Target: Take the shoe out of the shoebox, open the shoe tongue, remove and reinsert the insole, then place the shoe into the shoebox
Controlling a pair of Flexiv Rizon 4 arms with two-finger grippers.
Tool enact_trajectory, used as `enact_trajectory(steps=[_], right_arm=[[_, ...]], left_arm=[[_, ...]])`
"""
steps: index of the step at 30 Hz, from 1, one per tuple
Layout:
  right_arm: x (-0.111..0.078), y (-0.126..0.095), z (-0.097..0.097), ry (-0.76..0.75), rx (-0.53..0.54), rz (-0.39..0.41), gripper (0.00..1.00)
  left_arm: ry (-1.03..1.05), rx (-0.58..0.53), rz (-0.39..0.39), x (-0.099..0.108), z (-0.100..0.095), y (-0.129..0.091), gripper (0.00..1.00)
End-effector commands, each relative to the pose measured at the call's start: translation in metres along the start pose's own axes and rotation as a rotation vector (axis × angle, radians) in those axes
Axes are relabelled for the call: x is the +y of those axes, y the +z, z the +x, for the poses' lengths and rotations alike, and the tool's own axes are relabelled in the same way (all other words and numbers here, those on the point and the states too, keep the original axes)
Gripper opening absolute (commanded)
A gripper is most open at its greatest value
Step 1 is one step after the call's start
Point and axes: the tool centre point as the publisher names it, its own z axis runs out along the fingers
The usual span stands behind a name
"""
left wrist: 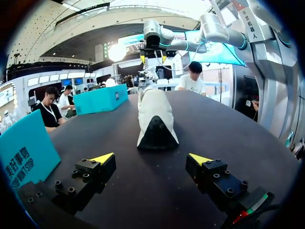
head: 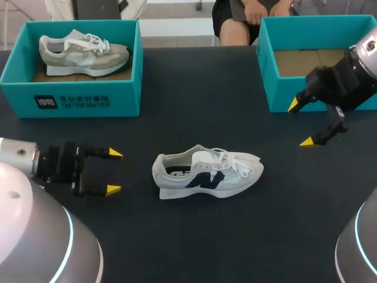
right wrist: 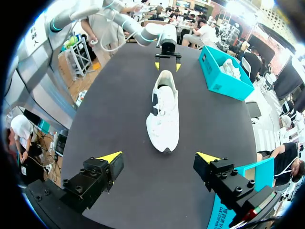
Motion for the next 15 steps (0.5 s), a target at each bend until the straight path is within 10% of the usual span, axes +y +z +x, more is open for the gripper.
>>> enact_trajectory(steps=[1, 15], right_arm=[[0.0, 0.001, 0.0, 0.0, -0.001, 0.002, 1.0], [0.0, 0.001, 0.0, 0.0, -0.001, 0.002, 1.0]], left_arm=[[0.0, -0.002, -0.002, -0.001, 0.001, 0.0, 1.0], [0.013, -0.027, -0.039, -0.013, 0.011, 0.028, 1.0]])
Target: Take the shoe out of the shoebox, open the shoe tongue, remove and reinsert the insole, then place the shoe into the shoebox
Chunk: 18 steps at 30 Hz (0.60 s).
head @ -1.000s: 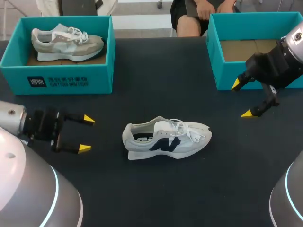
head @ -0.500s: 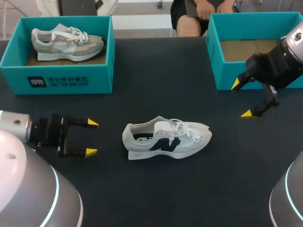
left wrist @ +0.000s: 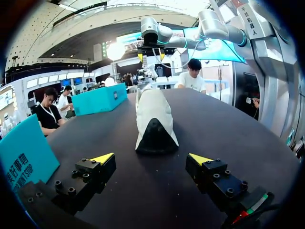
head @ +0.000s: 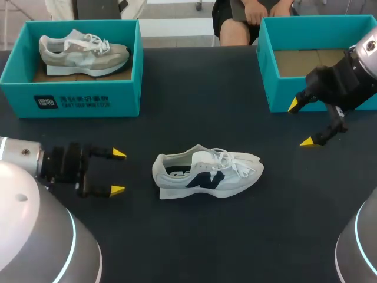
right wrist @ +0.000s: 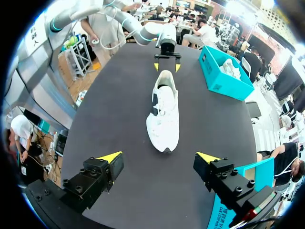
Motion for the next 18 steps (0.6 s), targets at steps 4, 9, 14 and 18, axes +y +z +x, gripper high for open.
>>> enact_trajectory(steps=[4, 9, 14, 18], right_arm=[[0.0, 0.001, 0.0, 0.0, 0.0, 0.002, 1.0], [0.0, 0.001, 0.0, 0.0, 0.0, 0.002, 1.0], [0.0, 0.001, 0.0, 0.0, 0.0, 0.002, 1.0], [0.0, 0.001, 0.0, 0.0, 0.0, 0.002, 1.0]], left_arm=[[-0.017, 0.008, -0.041, -0.005, 0.01, 0.035, 1.0], [-0.013, -0.016, -0.057, -0.008, 0.006, 0.053, 1.0], [0.003, -0.013, -0.069, -0.013, 0.003, 0.068, 1.0], [0.002, -0.002, -0.078, -0.017, 0.004, 0.078, 1.0]])
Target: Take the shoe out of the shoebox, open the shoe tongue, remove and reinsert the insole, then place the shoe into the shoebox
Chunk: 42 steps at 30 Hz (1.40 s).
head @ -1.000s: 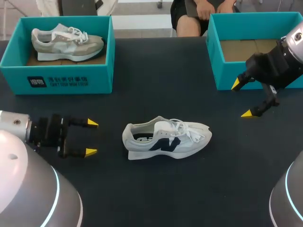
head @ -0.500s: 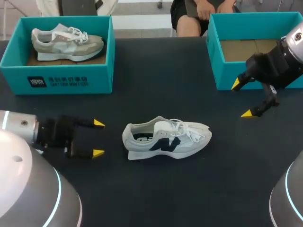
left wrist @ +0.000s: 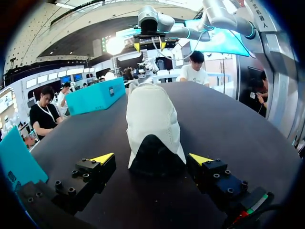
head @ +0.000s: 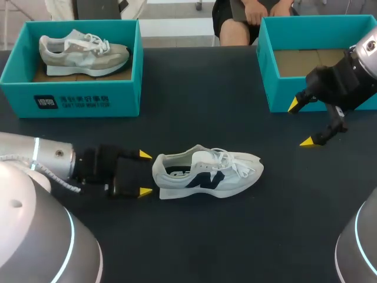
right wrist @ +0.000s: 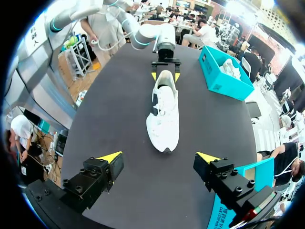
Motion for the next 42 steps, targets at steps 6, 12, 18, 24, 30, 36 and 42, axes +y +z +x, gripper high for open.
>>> enact_trajectory(steps=[6, 12, 18, 24, 30, 36, 42], right_arm=[[0.0, 0.001, 0.0, 0.0, -0.001, 0.002, 1.0], [0.0, 0.001, 0.0, 0.0, -0.001, 0.002, 1.0], [0.0, 0.001, 0.0, 0.0, -0.001, 0.002, 1.0], [0.0, 0.001, 0.0, 0.0, -0.001, 0.002, 1.0], [0.0, 0.001, 0.0, 0.0, -0.001, 0.002, 1.0], [0.0, 0.001, 0.0, 0.0, -0.001, 0.002, 1.0], [0.0, 0.001, 0.0, 0.0, -0.001, 0.002, 1.0]], left_arm=[[-0.03, 0.005, 0.008, -0.009, 0.007, 0.023, 1.0], [-0.037, 0.017, 0.012, -0.012, 0.011, 0.033, 1.0], [-0.034, 0.008, 0.02, -0.017, 0.012, 0.043, 1.0], [-0.036, 0.012, 0.018, -0.017, 0.011, 0.052, 1.0], [-0.047, 0.004, 0.005, -0.014, 0.011, 0.058, 1.0], [-0.053, 0.0, -0.009, -0.009, 0.012, 0.06, 0.41], [-0.067, 0.009, -0.017, -0.009, 0.013, 0.059, 0.0]])
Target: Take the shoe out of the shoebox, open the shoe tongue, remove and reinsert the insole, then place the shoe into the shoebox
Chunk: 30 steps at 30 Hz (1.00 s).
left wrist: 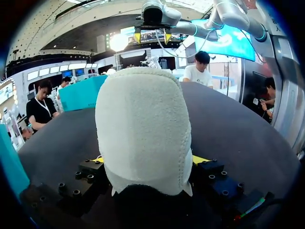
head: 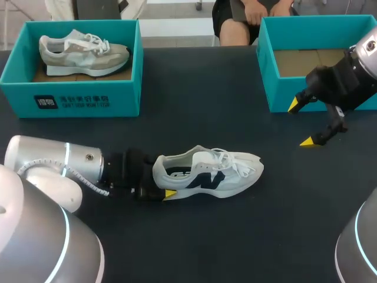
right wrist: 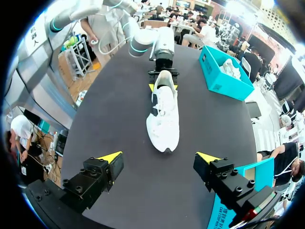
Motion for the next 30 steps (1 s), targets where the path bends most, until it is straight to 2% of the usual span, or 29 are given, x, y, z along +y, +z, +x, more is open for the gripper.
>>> enact_trajectory(steps=[1, 25, 30], right_arm=[[0.0, 0.001, 0.0, 0.0, -0.001, 0.002, 1.0], [0.0, 0.001, 0.0, 0.0, -0.001, 0.002, 1.0], [0.034, 0.002, -0.019, 0.105, -0.006, 0.056, 1.0]], left_arm=[[-0.015, 0.012, -0.004, 0.001, 0.002, 0.003, 0.0], [-0.015, 0.012, -0.004, 0.001, 0.002, 0.003, 0.0], [-0.015, 0.012, -0.004, 0.001, 0.002, 0.003, 0.0]])
